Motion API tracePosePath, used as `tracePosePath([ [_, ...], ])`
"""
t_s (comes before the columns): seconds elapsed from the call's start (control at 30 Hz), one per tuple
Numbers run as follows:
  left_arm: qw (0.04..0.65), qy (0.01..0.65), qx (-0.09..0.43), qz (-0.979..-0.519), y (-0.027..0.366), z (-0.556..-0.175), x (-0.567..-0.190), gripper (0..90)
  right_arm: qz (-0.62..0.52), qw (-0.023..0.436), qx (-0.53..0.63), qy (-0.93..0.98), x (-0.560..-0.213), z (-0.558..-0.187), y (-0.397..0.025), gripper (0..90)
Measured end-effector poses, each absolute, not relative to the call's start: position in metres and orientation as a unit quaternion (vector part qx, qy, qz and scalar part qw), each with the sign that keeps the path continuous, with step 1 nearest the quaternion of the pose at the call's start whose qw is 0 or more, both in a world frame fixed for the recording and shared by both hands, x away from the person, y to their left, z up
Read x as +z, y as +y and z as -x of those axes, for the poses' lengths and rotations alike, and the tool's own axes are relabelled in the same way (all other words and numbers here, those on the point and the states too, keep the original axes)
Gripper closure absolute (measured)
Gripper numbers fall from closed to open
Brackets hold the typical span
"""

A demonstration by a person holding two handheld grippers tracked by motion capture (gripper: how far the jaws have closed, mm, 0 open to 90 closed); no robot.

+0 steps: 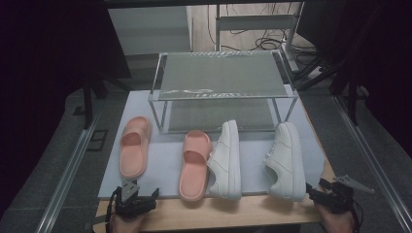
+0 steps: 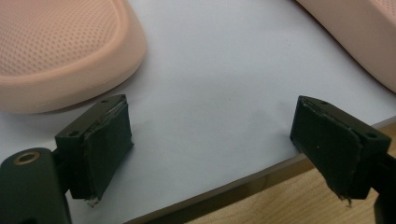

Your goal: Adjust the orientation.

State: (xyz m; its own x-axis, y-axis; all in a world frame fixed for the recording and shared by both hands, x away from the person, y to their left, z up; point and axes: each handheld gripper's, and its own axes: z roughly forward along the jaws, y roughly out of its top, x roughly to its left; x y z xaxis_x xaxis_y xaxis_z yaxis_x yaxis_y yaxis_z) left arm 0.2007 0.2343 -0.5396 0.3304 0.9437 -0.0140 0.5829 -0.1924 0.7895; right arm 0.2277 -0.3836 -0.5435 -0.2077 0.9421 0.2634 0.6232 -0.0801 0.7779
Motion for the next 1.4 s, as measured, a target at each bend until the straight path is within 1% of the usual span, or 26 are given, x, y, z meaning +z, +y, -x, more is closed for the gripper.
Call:
tracePosePath([
  [1.03,0.365,0.527,0.247,-0.726,0.234,-0.203,-0.539,12.8,-0.598,0.187,0.429,0.650,-0.544,-0.227,-0.385,18.5],
  [1.13,0.374,0.523,0.234,-0.729,0.233,-0.203,-0.535,13.4,-0.598,0.187,0.430,0.650,-0.545,-0.226,-0.385,18.7],
  [1.4,0.376,0.502,0.238,-0.741,0.230,-0.207,-0.516,13.1,-0.598,0.188,0.430,0.650,-0.545,-0.226,-0.385,18.8],
])
